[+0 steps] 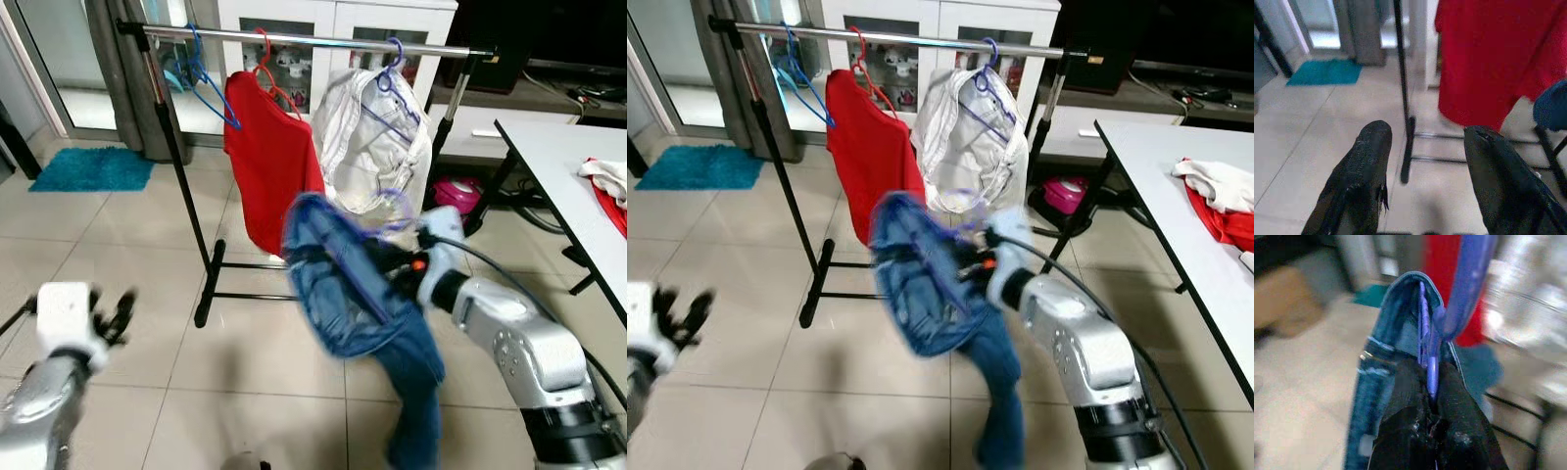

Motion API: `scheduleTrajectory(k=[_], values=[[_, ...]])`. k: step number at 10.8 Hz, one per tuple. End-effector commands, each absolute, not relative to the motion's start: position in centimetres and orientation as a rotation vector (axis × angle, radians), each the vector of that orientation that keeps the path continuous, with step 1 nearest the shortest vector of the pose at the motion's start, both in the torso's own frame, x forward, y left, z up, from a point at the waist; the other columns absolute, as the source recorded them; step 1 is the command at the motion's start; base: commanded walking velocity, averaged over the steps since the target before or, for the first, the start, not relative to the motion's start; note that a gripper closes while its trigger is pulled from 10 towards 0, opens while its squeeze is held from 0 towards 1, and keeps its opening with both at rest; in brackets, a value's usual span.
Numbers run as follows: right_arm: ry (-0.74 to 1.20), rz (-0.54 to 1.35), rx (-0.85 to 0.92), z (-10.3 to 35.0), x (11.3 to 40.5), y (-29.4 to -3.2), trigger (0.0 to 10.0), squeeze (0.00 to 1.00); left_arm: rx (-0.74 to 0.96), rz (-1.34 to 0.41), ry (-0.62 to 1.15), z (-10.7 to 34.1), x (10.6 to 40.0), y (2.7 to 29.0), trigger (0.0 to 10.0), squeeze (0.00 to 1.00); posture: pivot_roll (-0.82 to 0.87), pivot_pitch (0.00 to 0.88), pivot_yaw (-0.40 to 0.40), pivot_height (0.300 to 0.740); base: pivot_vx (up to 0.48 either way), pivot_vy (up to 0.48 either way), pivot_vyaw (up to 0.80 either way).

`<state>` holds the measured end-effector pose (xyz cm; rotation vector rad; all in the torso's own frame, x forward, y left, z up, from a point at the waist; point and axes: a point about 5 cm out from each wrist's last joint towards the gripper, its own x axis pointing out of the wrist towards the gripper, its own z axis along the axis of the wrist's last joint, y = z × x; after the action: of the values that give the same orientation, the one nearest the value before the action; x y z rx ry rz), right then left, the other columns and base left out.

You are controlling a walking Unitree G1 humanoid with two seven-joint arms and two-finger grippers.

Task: Hang hanger

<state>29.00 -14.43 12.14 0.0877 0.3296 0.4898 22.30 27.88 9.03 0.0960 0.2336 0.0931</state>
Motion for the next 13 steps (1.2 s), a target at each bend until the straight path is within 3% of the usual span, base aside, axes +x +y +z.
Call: scheduleTrajectory(k=[1,3,5,9,13], values=[[0.321,0.374,0.071,11.5,29.1,-15.5,10.0,0.0,0.144,0.084,0.186,10.2,22.4,26.2,10.0,0.0,0.02,0.0,0.008,0.74,0.0,0.0,0.0],[0.252,0.243,0.088,11.4,29.0,-15.4,10.0,0.0,0.158,0.033,0.087,12.2,22.3,23.2,10.0,0.0,0.03,0.0,0.007,0.74,0.0,0.0,0.0],[0.174,0.292,0.192,12.5,29.1,-14.4,10.0,0.0,0.143,0.02,0.086,12.8,22.8,21.5,10.0,0.0,0.03,0.0,0.012,0.74,0.246,0.0,0.0],[0.085,0.245,0.118,14.2,30.1,-14.1,10.0,0.0,0.154,0.009,0.072,13.9,23.7,20.5,10.0,0.0,0.03,0.0,0.02,0.74,0.297,0.0,0.6],[0.075,0.195,0.075,14.6,30.6,-14.6,10.0,0.0,0.148,-0.002,0.092,13.8,23.9,20.1,10.0,0.0,0.03,0.0,0.023,0.74,0.322,0.0,0.0]])
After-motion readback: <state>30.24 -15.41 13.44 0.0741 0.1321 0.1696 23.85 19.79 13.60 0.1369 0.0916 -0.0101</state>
